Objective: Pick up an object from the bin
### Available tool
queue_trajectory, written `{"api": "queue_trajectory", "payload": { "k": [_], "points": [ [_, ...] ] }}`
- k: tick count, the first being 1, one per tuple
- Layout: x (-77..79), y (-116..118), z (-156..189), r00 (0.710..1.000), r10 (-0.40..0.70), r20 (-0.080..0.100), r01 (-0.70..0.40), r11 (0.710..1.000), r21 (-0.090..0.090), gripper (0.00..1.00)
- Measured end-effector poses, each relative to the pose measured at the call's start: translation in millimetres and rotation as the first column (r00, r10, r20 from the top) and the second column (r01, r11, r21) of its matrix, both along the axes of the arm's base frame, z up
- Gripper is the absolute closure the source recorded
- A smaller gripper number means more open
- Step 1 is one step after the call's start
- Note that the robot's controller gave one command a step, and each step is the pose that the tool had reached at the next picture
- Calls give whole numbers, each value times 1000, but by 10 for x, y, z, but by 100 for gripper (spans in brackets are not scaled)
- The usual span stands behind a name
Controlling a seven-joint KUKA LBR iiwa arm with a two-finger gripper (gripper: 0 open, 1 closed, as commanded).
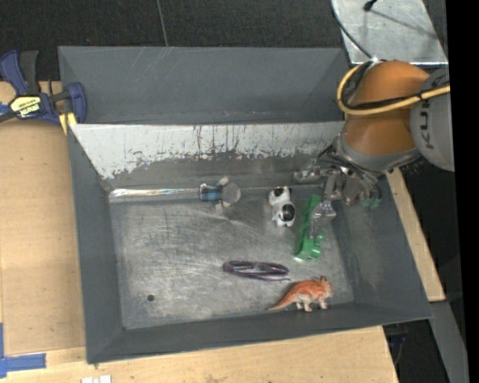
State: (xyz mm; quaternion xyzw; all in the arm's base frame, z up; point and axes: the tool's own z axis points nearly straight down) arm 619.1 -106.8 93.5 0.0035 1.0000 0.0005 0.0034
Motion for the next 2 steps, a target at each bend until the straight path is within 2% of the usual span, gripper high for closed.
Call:
{"api": "queue_trajectory", "payload": {
  "k": [1, 2],
  "points": [
    [11, -20, 22, 1000, -1, 1, 1, 1000, -2, 100],
    [12, -20, 22, 1000, -1, 1, 1, 1000, -2, 100]
  ]
}}
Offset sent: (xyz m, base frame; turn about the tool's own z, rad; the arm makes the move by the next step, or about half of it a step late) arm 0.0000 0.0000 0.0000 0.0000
